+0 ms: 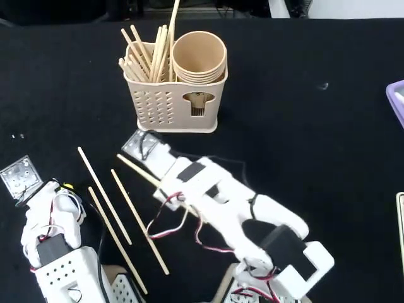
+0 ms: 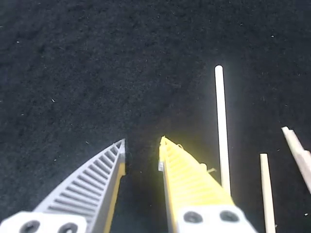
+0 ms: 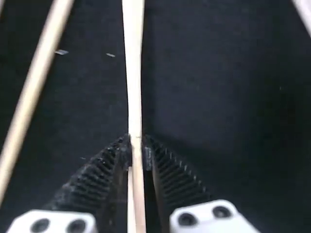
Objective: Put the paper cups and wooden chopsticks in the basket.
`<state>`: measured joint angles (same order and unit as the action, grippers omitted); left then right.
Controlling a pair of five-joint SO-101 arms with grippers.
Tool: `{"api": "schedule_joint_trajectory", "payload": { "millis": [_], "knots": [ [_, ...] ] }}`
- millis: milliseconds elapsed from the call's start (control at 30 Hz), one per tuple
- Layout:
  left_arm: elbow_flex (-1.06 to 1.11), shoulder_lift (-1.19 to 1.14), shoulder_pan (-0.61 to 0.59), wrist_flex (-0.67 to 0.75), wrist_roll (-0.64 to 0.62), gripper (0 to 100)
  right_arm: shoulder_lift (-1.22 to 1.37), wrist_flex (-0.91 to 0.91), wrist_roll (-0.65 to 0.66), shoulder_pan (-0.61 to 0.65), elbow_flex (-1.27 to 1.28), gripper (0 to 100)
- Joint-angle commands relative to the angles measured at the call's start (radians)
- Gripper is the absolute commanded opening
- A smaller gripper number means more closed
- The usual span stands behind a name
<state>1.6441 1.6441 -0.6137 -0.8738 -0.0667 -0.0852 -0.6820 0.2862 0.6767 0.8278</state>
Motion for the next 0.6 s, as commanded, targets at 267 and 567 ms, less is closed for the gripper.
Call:
{"api": "schedule_joint_trajectory", "payload": {
  "millis": [267,567],
  "knots": [
    [-0.042,0.009,-0.008,0.005,-0.009,12,-0.349,-0.066,0.021,-0.044,0.048,1.1],
    [-0.041,0.009,0.013,0.005,-0.006,12,-0.702,-0.055,-0.021,-0.029,-0.127,1.1]
  ]
}}
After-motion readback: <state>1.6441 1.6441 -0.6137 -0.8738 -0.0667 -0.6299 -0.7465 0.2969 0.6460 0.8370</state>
